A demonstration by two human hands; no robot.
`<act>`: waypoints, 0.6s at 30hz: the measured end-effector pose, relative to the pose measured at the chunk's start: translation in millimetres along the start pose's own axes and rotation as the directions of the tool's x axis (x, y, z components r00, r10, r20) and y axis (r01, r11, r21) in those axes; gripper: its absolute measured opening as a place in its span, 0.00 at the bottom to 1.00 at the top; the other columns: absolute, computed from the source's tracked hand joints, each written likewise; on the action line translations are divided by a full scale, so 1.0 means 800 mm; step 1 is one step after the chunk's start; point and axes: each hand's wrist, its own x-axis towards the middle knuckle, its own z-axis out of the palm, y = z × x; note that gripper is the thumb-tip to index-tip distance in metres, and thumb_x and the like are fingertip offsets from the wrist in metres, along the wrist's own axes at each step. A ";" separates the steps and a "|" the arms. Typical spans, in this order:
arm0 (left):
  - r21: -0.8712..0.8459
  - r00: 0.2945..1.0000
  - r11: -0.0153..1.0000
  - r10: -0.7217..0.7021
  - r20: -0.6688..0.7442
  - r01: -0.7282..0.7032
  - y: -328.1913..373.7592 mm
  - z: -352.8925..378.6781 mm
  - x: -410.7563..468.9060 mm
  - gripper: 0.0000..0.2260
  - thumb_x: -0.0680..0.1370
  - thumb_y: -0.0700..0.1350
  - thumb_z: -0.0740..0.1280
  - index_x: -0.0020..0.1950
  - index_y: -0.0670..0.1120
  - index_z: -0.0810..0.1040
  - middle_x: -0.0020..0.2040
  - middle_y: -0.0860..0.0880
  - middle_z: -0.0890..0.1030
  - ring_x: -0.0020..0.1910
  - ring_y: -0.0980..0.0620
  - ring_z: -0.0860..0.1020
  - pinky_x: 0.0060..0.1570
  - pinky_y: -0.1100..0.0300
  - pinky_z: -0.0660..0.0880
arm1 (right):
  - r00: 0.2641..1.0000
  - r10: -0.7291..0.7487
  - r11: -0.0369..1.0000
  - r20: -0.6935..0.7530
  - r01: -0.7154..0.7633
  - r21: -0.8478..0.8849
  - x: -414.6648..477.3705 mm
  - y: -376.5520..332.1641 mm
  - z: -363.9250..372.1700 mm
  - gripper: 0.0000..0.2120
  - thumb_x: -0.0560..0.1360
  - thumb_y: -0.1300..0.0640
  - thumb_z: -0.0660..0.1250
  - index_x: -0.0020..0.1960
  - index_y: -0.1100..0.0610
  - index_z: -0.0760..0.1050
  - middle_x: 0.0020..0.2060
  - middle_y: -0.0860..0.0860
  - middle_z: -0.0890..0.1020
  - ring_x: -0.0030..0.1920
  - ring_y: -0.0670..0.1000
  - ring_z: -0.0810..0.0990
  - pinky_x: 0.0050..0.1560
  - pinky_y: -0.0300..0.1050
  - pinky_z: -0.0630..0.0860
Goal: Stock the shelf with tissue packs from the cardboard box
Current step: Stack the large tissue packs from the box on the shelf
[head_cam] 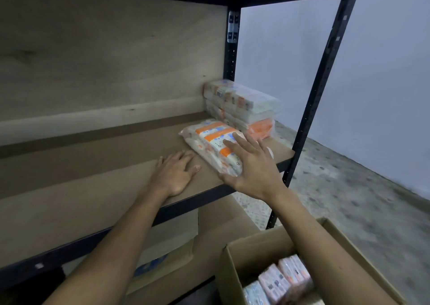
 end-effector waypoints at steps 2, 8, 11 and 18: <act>0.003 1.000 1.000 -0.006 -0.004 0.006 0.001 -0.001 -0.002 0.25 0.80 0.62 0.51 0.76 0.55 0.58 0.78 0.50 0.56 0.77 0.50 0.54 0.75 0.45 0.48 | 0.999 -0.027 0.996 -0.022 0.025 -0.081 -0.011 0.007 0.011 0.38 0.66 0.36 0.67 0.73 0.48 0.64 0.74 0.50 0.63 0.77 0.53 0.53 0.76 0.53 0.45; -0.011 1.000 1.000 -0.017 -0.007 0.017 0.003 -0.004 -0.004 0.25 0.80 0.62 0.52 0.76 0.55 0.59 0.78 0.51 0.57 0.76 0.50 0.55 0.74 0.46 0.48 | 0.998 0.000 0.999 -0.059 -0.002 -0.033 -0.004 0.007 0.029 0.33 0.70 0.44 0.67 0.73 0.49 0.64 0.74 0.52 0.64 0.76 0.55 0.56 0.75 0.53 0.44; -0.016 1.000 1.000 -0.023 -0.011 0.023 0.003 -0.003 -0.005 0.25 0.80 0.61 0.52 0.75 0.55 0.61 0.78 0.50 0.58 0.76 0.50 0.55 0.74 0.46 0.48 | 0.997 -0.003 1.000 -0.076 0.003 -0.002 0.002 0.007 0.032 0.28 0.72 0.48 0.67 0.71 0.50 0.67 0.72 0.54 0.68 0.74 0.56 0.60 0.74 0.54 0.48; -0.039 0.999 0.999 -0.023 -0.022 0.022 0.003 -0.004 -0.006 0.25 0.80 0.61 0.54 0.75 0.55 0.62 0.77 0.51 0.59 0.76 0.51 0.56 0.74 0.46 0.49 | 0.978 -0.024 0.999 -0.206 0.028 0.015 0.017 0.008 0.033 0.20 0.72 0.52 0.70 0.63 0.53 0.76 0.62 0.54 0.78 0.67 0.58 0.71 0.68 0.59 0.61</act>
